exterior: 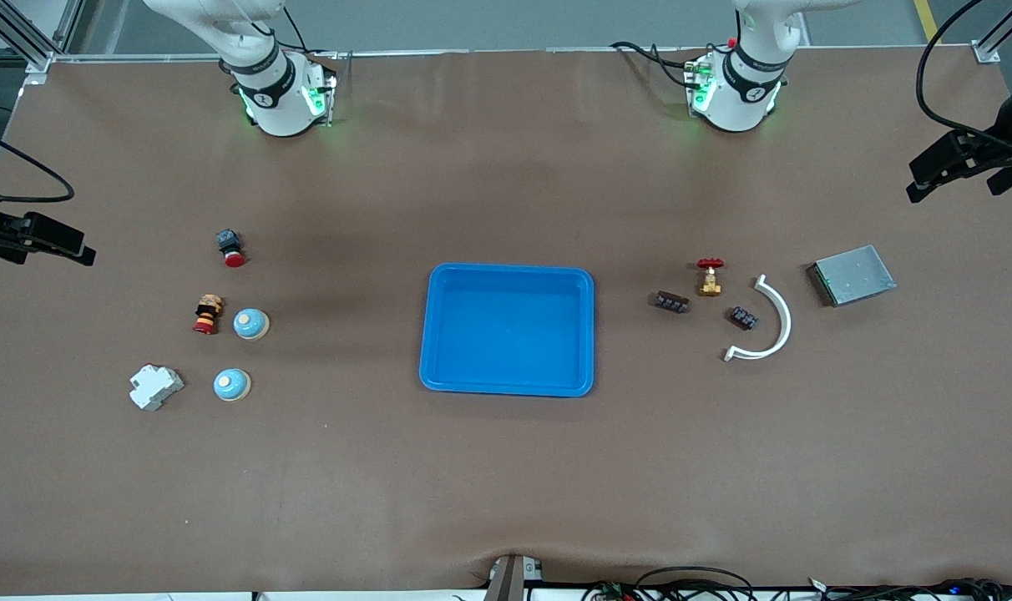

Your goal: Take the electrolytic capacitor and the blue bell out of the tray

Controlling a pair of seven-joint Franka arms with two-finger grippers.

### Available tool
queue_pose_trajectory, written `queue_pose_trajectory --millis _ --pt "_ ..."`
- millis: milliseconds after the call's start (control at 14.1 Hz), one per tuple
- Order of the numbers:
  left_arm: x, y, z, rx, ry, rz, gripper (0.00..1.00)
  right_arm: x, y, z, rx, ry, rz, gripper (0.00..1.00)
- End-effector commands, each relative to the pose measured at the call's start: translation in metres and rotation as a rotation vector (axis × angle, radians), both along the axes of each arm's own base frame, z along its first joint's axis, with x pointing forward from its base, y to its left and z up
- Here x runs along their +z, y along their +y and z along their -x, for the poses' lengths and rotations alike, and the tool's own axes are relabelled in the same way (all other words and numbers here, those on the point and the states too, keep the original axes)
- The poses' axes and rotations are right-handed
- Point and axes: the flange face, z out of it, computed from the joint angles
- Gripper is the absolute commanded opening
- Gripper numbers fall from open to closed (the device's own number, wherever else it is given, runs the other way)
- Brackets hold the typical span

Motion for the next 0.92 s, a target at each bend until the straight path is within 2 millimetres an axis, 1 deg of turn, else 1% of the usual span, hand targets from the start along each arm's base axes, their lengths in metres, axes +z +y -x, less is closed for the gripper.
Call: queue_pose_trajectory --millis 0,212,424,637,849 --pt "0.0088 0.0016 0.0050 -0.005 -0.011 -0.022 1.00 0.0103 -0.0046 0.0039 0.023 -0.007 0.021 1.00" --pt "0.0086 0.0010 0.0061 -0.011 -0.002 -0.024 1.00 0.0160 -0.0103 0.0042 0.018 -0.017 0.044 1.00" --pt "0.0084 0.0003 0.0063 -0.014 0.000 -0.018 1.00 0.0168 -0.0105 0.0042 0.019 -0.018 0.046 1.00" --pt "0.0122 0.0002 0.0086 -0.016 0.008 -0.009 1.00 0.0168 -0.0096 0.0041 0.019 -0.018 0.045 1.00" --pt "0.0106 -0.0023 0.0119 -0.023 0.033 -0.009 1.00 0.0177 -0.0096 0.0046 0.019 -0.020 0.046 1.00"
